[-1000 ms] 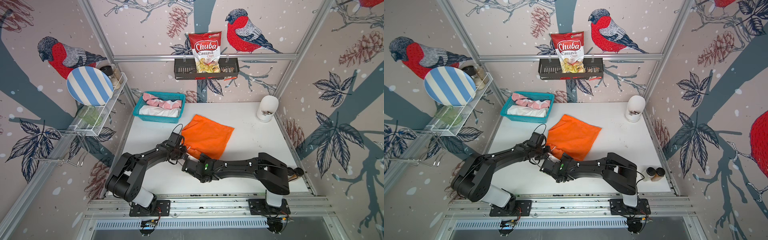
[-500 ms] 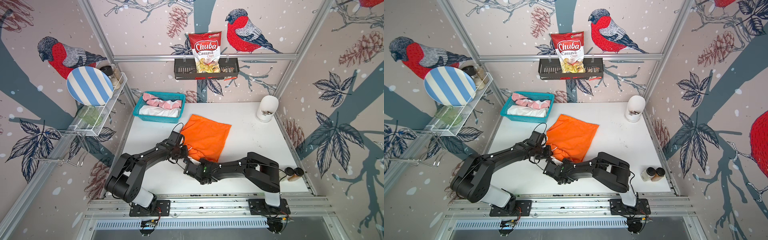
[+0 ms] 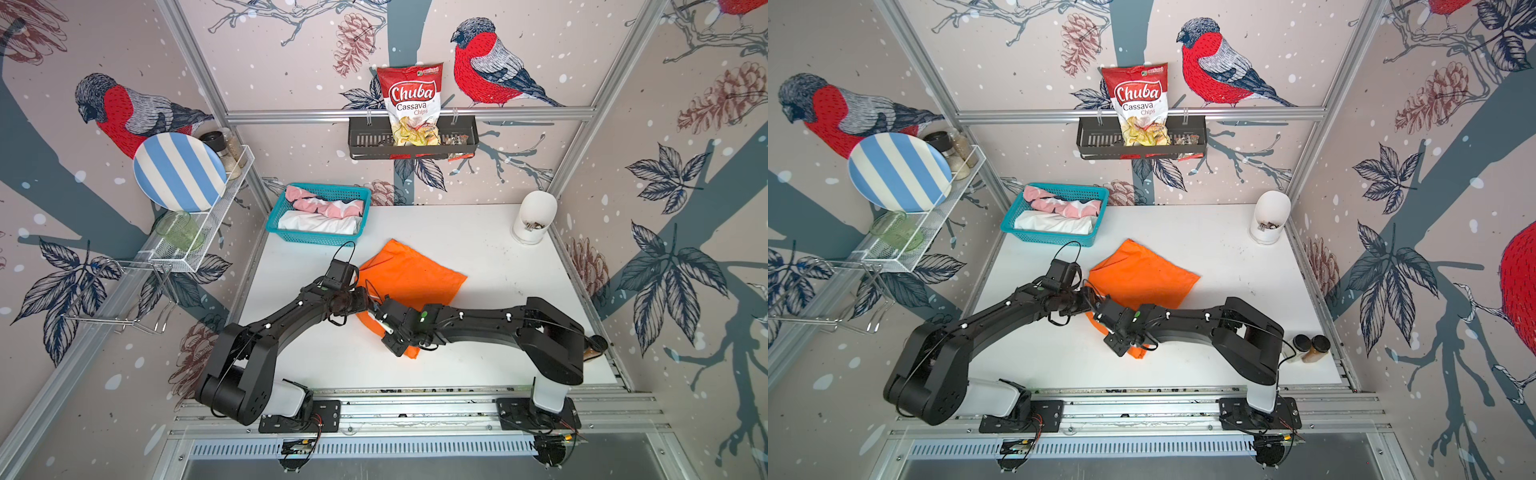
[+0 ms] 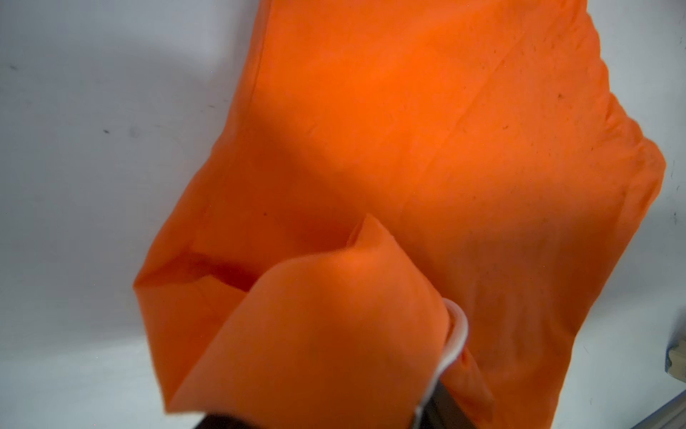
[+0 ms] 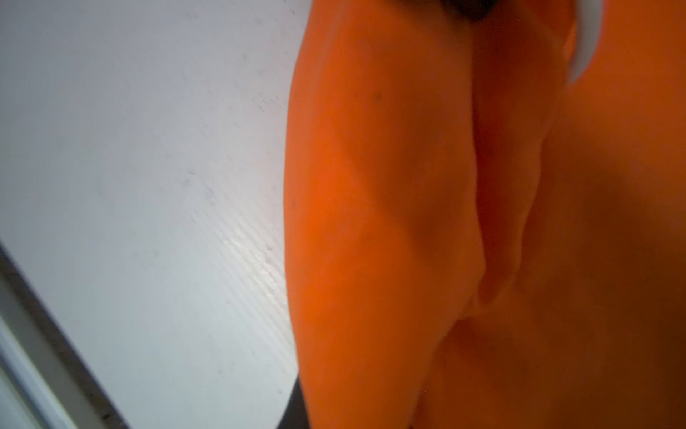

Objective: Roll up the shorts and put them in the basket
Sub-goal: Roll the shorts at the center of the board.

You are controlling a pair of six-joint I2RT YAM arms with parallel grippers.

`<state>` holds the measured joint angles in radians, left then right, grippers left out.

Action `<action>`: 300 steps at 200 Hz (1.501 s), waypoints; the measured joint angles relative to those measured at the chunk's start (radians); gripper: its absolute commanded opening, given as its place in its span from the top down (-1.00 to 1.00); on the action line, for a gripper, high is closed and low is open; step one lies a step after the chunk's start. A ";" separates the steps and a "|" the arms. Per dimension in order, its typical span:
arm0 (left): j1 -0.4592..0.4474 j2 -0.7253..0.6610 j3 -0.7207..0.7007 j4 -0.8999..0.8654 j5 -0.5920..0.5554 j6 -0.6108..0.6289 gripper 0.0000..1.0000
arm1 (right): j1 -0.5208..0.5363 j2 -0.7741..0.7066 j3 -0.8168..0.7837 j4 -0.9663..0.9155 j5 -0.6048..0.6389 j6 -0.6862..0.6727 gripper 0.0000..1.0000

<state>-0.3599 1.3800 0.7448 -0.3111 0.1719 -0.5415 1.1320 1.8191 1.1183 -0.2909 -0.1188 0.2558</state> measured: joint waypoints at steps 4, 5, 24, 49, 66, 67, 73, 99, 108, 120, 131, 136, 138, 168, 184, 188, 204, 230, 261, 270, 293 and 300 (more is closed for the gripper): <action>0.002 -0.008 0.000 -0.004 -0.010 0.001 -0.19 | -0.021 0.000 -0.015 0.022 -0.049 0.017 1.00; 0.002 -0.009 0.000 -0.005 -0.012 0.001 -0.20 | -0.025 0.000 -0.019 0.027 -0.059 0.021 1.00; 0.005 -0.045 0.000 -0.027 -0.040 0.010 -0.22 | -0.116 0.001 -0.092 0.141 -0.264 0.103 0.99; 0.006 -0.084 0.000 -0.048 -0.068 0.018 -0.31 | -0.205 0.044 -0.152 0.290 -0.488 0.197 0.98; 0.006 -0.098 0.001 -0.055 -0.070 0.018 -0.37 | -0.251 0.087 -0.177 0.388 -0.617 0.250 0.98; 0.006 -0.100 0.001 -0.055 -0.069 0.018 -0.37 | -0.253 0.089 -0.177 0.391 -0.622 0.251 0.99; 0.006 -0.104 0.001 -0.057 -0.069 0.017 -0.40 | -0.265 0.103 -0.185 0.421 -0.658 0.272 0.99; -0.007 -0.114 -0.003 -0.054 -0.067 -0.003 -0.50 | -0.307 0.150 -0.220 0.539 -0.775 0.342 0.99; -0.017 -0.114 -0.016 -0.039 -0.063 -0.010 -0.55 | -0.317 0.158 -0.232 0.573 -0.798 0.361 0.99; -0.028 -0.113 -0.054 0.000 -0.035 -0.037 -0.60 | -0.327 0.163 -0.247 0.611 -0.817 0.388 1.00; -0.035 -0.101 -0.095 0.041 -0.002 -0.062 -0.63 | -0.332 0.165 -0.256 0.634 -0.829 0.406 0.99; -0.037 -0.092 -0.115 0.062 0.014 -0.075 -0.64 | -0.333 0.165 -0.260 0.641 -0.830 0.413 0.99; -0.039 -0.087 -0.121 0.069 0.017 -0.081 -0.64 | -0.333 0.165 -0.261 0.644 -0.831 0.416 0.99; -0.043 -0.016 -0.179 0.192 0.062 -0.126 -0.50 | -0.333 0.151 -0.283 0.664 -0.825 0.435 0.97; -0.043 0.021 -0.181 0.263 0.075 -0.139 -0.04 | -0.331 0.137 -0.286 0.651 -0.804 0.434 0.85; -0.043 0.031 -0.181 0.277 0.079 -0.139 0.06 | -0.331 0.134 -0.286 0.645 -0.798 0.433 0.78; -0.043 0.056 -0.182 0.303 0.093 -0.141 0.42 | -0.327 0.106 -0.273 0.582 -0.750 0.412 0.60; -0.043 0.066 -0.183 0.328 0.092 -0.140 0.65 | -0.318 0.036 -0.227 0.422 -0.606 0.336 0.12; -0.043 0.059 -0.186 0.324 0.082 -0.137 0.69 | -0.267 -0.066 -0.135 0.202 -0.326 0.230 -0.04; -0.043 0.057 -0.187 0.322 0.080 -0.134 0.68 | -0.241 -0.092 -0.103 0.142 -0.235 0.204 -0.08; -0.043 0.053 -0.185 0.306 0.068 -0.130 0.69 | -0.150 -0.144 -0.021 0.018 -0.003 0.133 -0.21; -0.043 0.052 -0.182 0.301 0.066 -0.130 0.69 | -0.114 -0.152 0.005 -0.011 0.062 0.109 -0.26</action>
<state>-0.4034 1.4322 0.5629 -0.0101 0.2379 -0.6716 1.0180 1.6669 1.1229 -0.3023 -0.0570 0.3645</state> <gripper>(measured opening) 0.159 0.598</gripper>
